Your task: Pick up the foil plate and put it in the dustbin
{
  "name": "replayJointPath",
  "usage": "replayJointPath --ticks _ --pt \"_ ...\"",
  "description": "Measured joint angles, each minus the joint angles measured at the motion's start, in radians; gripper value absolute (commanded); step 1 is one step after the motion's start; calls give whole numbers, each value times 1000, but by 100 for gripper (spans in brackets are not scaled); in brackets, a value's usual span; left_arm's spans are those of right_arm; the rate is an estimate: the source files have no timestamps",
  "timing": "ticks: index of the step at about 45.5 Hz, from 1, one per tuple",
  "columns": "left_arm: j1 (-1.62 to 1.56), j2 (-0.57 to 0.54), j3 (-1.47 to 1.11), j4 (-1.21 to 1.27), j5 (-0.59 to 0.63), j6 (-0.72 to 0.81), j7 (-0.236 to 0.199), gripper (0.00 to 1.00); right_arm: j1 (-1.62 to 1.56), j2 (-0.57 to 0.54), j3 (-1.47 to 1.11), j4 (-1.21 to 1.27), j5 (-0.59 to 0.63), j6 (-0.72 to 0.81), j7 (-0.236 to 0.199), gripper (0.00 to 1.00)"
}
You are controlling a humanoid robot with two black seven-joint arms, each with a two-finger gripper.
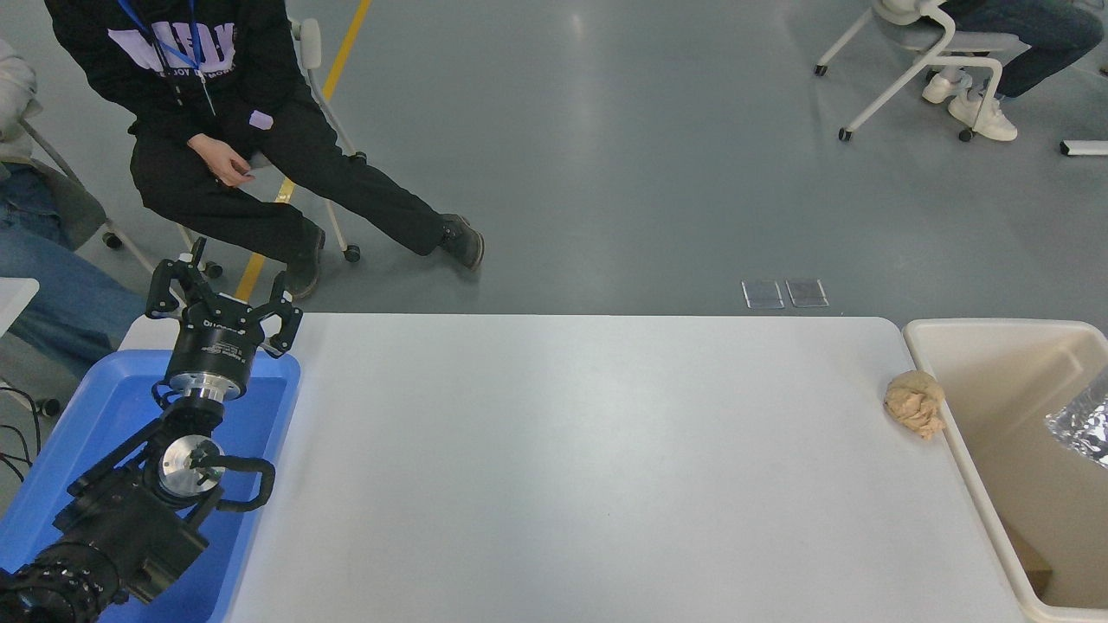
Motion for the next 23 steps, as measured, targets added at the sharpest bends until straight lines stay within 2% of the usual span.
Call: replayJointPath --ticks 23 --pt "0 0 0 0 0 2 -1 99 -275 214 134 -395 9 -40 2 0"
